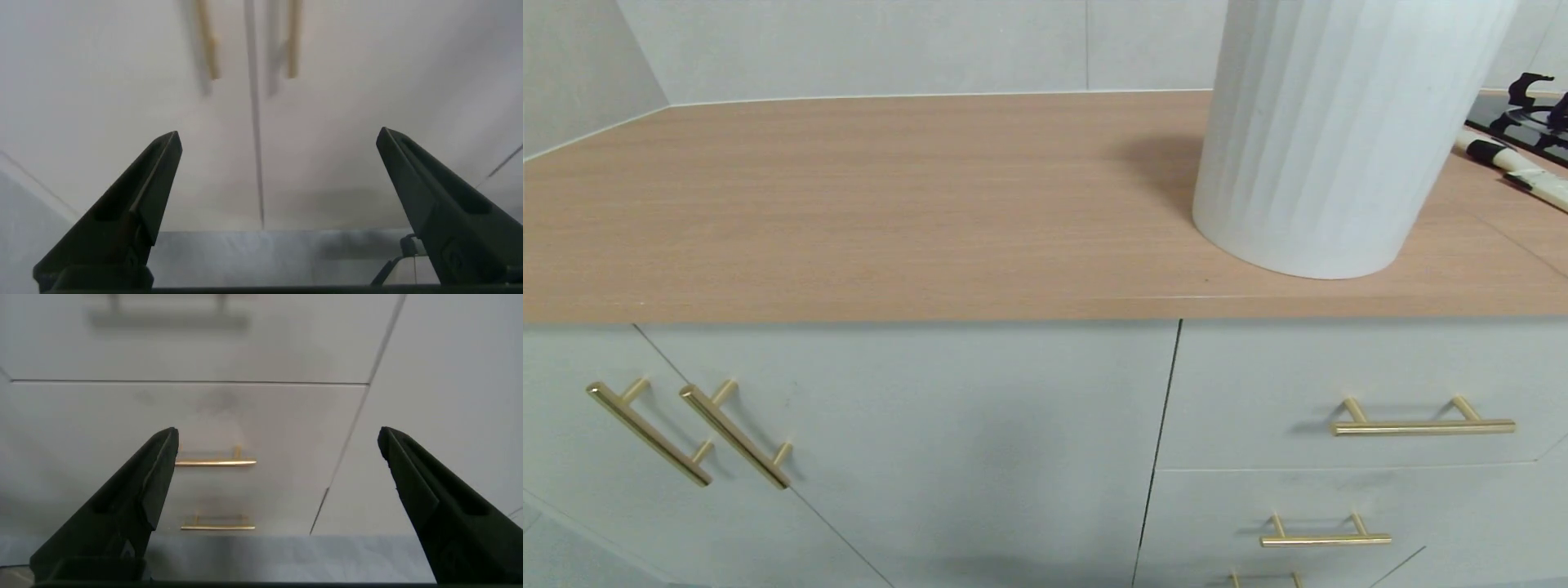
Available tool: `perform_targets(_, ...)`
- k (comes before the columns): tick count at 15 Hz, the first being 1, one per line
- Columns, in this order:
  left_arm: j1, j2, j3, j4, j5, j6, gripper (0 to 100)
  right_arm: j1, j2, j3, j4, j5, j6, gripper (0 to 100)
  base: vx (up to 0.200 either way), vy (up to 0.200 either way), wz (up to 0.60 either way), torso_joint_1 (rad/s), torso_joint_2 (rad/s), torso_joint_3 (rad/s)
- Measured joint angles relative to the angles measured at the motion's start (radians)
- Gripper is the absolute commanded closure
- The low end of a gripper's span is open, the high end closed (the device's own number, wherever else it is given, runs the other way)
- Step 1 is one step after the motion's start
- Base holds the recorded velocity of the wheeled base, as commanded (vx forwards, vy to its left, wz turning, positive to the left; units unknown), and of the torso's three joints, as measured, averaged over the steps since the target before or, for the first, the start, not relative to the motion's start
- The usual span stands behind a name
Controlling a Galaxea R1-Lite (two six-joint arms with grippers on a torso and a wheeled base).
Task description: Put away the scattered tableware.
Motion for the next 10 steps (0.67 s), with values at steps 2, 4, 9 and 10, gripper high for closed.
perform_targets(2,0.000,0.000,0.000,0.000,0.001,0.000,0,0.000,0.000,0.000,0.000,0.000,0.000,0,0.000,-0.200,0.00,0.005,0.00,0.002)
perform_targets(4,0.000,0.000,0.000,0.000,0.001,-0.001,0,0.000,0.000,0.000,0.000,0.000,0.000,0,0.000,-0.200,0.00,0.000,0.00,0.000)
perform_targets(9,0.001,0.000,0.000,0.000,0.001,-0.006,0,0.000,0.000,0.000,0.000,0.000,0.000,0,0.000,-0.080,0.00,0.002,0.00,0.000)
perform_targets(10,0.000,0.000,0.000,0.000,0.001,-0.006,0,0.000,0.000,0.000,0.000,0.000,0.000,0,0.000,0.000,0.00,0.000,0.00,0.000)
